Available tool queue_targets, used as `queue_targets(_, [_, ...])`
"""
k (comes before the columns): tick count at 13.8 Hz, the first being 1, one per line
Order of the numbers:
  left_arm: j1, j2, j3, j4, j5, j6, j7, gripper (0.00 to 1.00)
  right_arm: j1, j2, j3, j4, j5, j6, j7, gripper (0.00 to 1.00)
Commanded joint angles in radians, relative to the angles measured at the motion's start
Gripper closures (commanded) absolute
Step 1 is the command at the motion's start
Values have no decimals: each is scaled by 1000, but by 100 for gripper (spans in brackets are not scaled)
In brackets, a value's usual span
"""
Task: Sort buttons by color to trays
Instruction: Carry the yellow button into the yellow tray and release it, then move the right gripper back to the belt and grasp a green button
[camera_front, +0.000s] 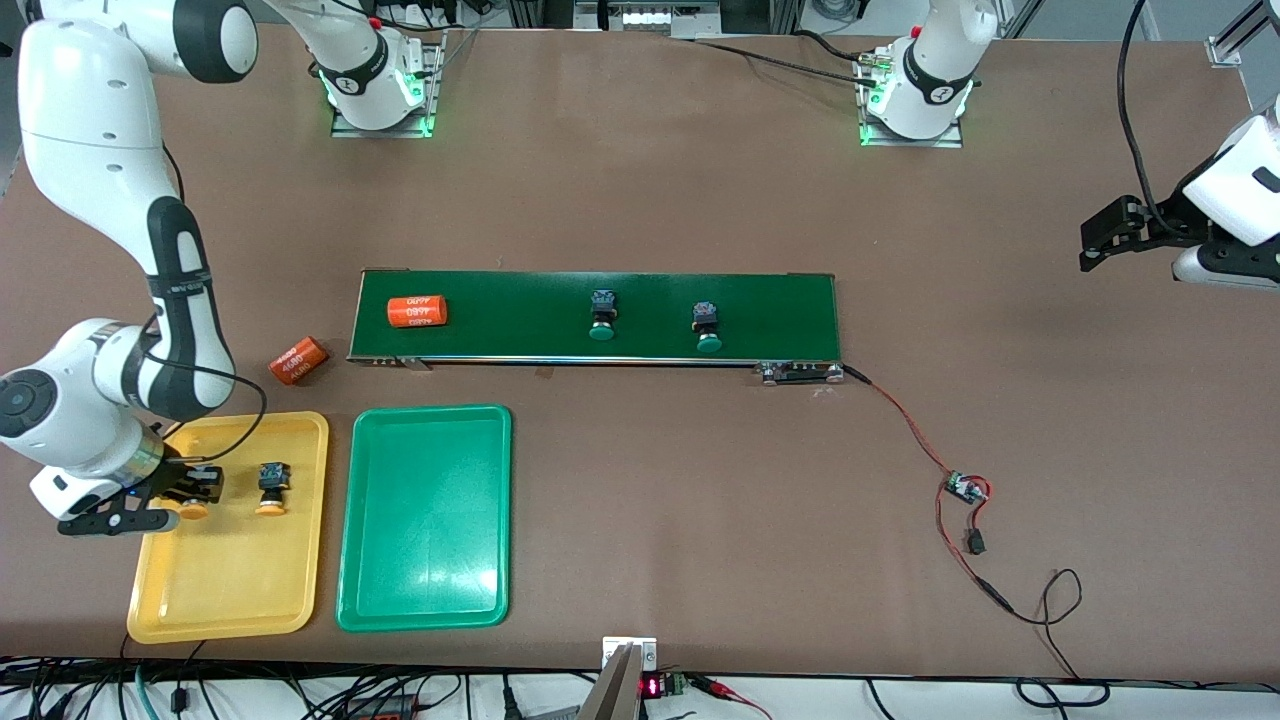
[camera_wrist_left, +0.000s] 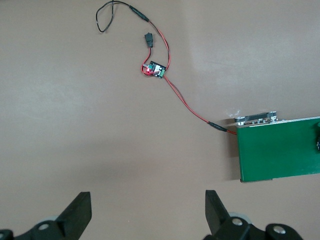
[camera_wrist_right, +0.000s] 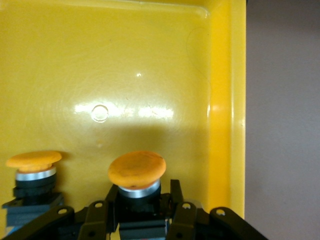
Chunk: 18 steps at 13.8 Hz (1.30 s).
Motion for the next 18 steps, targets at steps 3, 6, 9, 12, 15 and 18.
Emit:
queue_targets(3, [-3,16,-3,37,25,-34,2,0,-11,3,13,24,37,-32,-5,0])
queue_targets(6, [-16,14,-5,40,25,-35,2,0,-3,-70,13,31,39,-194,-1,0])
queue_targets(9, [-16,13,-20,40,25,-35,2,0,57,-181,11,30,39,-350,79,0])
queue_targets(12, [-16,14,-20,40,25,-35,2,0,107,-245,14,22,74,-458,165,0])
queue_targets(15, [-16,13,-20,40,25,-38,2,0,205,-307,14,-19,79,-541,266,0])
queue_targets(18, [-16,11,-20,40,25,-49,2,0,342,-375,10,-96,76,-541,413,0])
